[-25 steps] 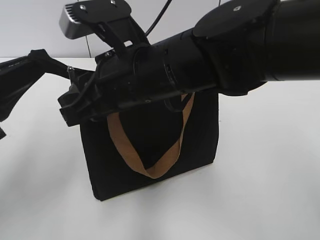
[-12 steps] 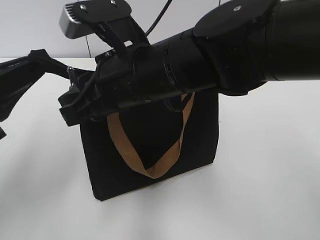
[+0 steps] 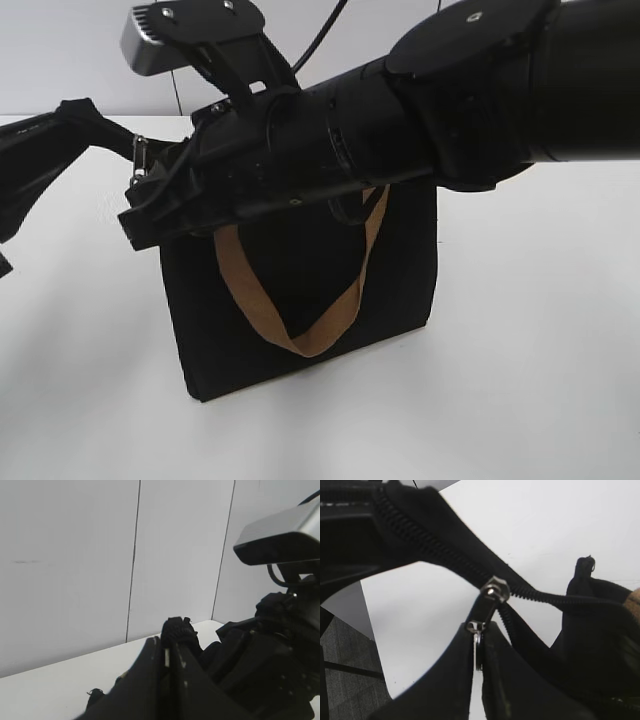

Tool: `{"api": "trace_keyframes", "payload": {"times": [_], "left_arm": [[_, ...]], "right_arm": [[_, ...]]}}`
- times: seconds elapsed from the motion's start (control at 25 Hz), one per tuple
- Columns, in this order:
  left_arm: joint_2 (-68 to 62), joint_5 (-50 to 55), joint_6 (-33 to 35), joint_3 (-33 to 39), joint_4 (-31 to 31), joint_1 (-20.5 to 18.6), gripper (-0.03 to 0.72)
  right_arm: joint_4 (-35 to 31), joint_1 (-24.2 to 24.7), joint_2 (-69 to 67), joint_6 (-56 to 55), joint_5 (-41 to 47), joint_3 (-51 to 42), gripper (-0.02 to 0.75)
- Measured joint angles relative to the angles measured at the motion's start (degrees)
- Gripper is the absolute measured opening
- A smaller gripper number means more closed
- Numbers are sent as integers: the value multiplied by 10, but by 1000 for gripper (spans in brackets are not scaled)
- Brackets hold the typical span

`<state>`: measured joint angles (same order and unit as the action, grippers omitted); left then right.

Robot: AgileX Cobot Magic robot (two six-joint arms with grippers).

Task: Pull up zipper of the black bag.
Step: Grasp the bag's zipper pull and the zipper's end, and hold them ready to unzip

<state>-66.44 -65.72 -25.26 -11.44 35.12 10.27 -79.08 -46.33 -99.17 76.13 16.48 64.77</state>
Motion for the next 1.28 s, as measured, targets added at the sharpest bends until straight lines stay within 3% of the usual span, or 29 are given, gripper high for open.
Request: {"api": "trace_keyframes", "payload": {"times": [0.16, 0.92, 1.28], "left_arm": [[0, 1, 0, 0, -4, 0, 10], [0, 13, -1, 0, -3, 0, 10], [0, 21, -10, 0, 7, 0, 10]], "right_arm": [[11, 0, 0, -8, 0, 0, -15], [162, 16, 25, -158, 8, 0, -15], [211, 58, 30, -217, 43, 0, -15]]}}
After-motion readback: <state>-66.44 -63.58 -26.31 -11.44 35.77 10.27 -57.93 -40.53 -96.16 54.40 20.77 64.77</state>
